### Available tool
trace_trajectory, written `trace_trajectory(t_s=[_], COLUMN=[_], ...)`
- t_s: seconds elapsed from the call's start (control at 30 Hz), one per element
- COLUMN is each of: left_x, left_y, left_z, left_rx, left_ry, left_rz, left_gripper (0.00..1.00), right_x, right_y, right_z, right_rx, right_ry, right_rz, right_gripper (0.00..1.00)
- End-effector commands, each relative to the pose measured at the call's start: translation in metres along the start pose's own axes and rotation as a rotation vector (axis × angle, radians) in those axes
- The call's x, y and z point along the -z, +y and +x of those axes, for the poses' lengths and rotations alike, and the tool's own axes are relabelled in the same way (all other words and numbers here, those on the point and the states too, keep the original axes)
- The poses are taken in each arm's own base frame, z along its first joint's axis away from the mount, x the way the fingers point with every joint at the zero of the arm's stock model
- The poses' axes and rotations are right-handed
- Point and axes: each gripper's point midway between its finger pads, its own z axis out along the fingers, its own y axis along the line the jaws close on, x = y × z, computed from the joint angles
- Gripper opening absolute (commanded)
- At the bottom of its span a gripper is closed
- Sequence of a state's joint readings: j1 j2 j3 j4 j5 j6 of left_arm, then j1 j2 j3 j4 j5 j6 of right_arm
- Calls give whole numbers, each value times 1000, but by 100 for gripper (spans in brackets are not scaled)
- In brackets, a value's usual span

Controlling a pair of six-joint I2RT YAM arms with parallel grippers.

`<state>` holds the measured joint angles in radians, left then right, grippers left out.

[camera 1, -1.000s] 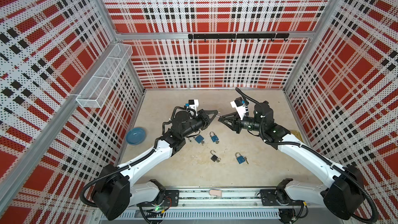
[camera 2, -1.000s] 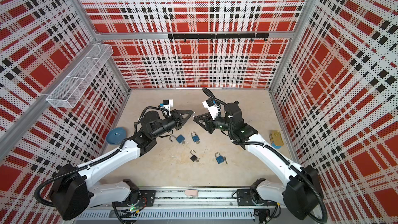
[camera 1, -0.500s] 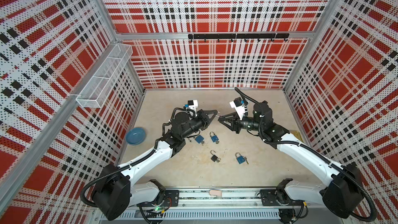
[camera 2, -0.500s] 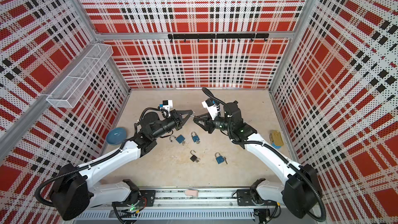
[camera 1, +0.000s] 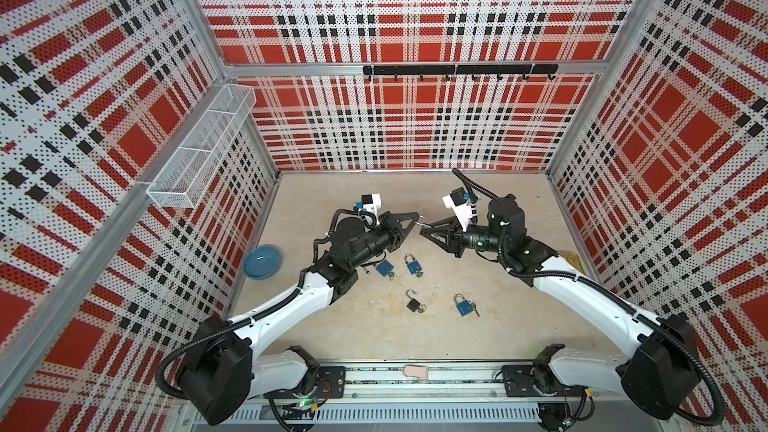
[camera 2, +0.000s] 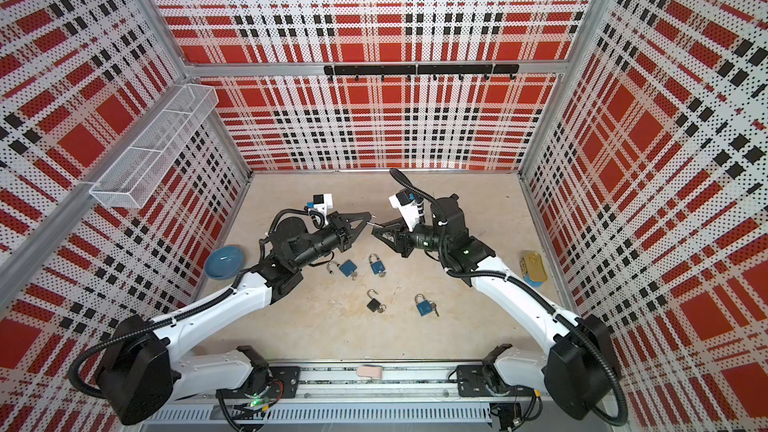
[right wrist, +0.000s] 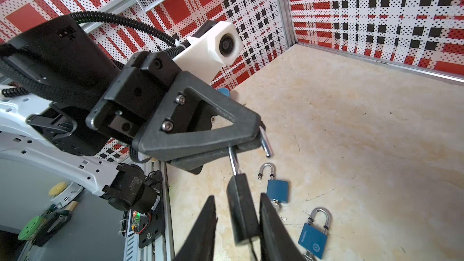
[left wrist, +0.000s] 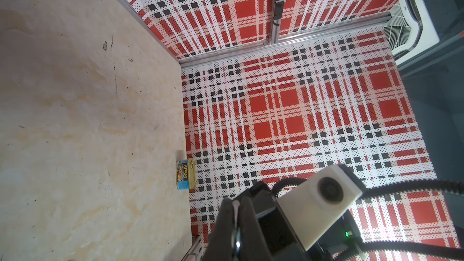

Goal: Lock with the key

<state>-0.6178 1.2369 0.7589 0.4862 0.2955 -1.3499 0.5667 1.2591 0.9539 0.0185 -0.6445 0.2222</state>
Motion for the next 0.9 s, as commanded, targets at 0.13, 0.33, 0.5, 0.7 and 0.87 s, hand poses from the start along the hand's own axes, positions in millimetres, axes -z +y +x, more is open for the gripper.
trace_trajectory(t_s=[0.13,0.33,0.5,0.7,0.87], left_x=[5,6,9,24,39], left_y=[-18,-17,-18,-27,-31], left_z=[-6,-5,-5,-24,-35], left_rx=[7,6,-4,-39,-151], left_ry=[-32,-25,-18,-32,-8], left_rz=[62,62,66,81,41], left_gripper=[0,0,4,50,52], right_x=[0,2,7,18,30], right_y=[9,11,14,21,29], right_z=[-20,-26,-27,-24,-17], right_rx=[41,38,32,21,-1], right_ry=[-49,-65,-60,-17,30], right_rz=[-41,-36,-32,-18,-11], right_gripper=[13,0,0,0,0])
